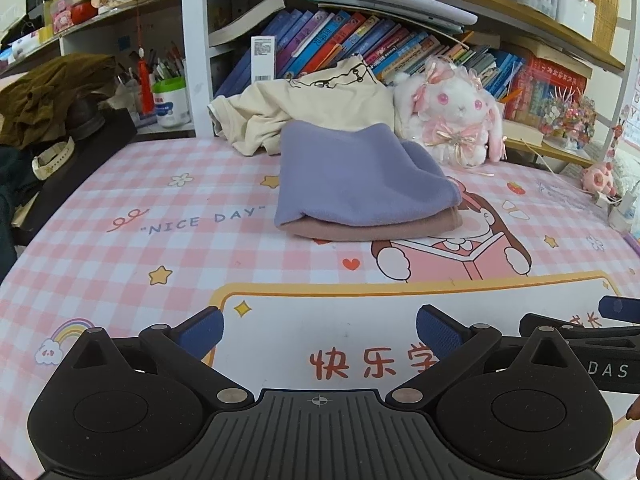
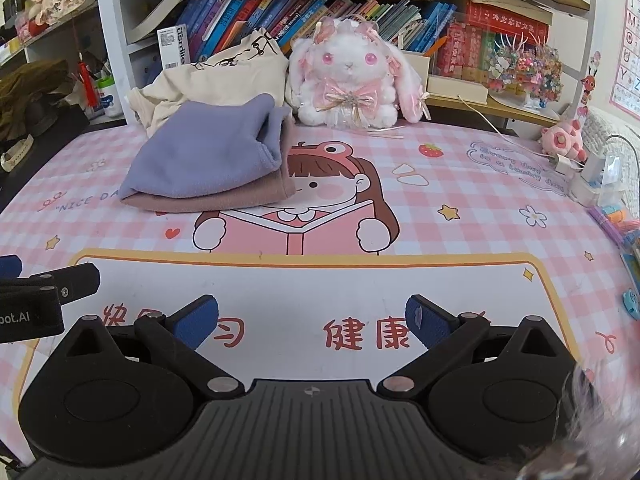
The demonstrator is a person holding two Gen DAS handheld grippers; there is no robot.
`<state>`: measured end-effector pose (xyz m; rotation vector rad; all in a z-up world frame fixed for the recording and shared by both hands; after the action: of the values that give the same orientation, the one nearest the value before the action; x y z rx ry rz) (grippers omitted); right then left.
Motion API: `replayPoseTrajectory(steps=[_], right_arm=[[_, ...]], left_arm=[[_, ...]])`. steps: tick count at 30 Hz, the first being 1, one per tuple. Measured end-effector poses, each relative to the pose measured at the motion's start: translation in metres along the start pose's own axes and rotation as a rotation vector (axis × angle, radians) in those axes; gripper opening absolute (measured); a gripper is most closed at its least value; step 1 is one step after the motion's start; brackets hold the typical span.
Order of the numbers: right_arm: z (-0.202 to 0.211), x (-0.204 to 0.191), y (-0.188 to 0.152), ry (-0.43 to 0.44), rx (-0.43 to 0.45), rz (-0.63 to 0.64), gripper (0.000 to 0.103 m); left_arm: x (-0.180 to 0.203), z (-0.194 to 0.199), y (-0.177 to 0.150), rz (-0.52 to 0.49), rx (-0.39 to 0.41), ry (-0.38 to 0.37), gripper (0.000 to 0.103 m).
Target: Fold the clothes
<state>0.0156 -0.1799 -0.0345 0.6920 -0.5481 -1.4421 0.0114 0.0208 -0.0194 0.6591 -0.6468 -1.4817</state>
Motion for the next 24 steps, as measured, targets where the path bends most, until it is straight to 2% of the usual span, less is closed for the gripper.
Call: replayPoseTrajectory(steps=[24], right_arm=[[-0.0031,-0.0005,0.0008,0.01,-0.016,0.005,0.101]], left_arm=[[0.0013,0.0032,0.0016,-0.002,0.024,-0.004,0.103]])
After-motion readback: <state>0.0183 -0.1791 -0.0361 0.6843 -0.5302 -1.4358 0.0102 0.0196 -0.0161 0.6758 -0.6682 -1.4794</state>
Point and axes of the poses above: each gripper's, at about its wrist camera, not at the fingertips, and z roughly against the way its jaws point, x to its right, y to its top, the point moved 1 cm from there along -z, roughly the way its jaws point, and after that the axes turned 3 degrees about -z, right-handed, at the moved point
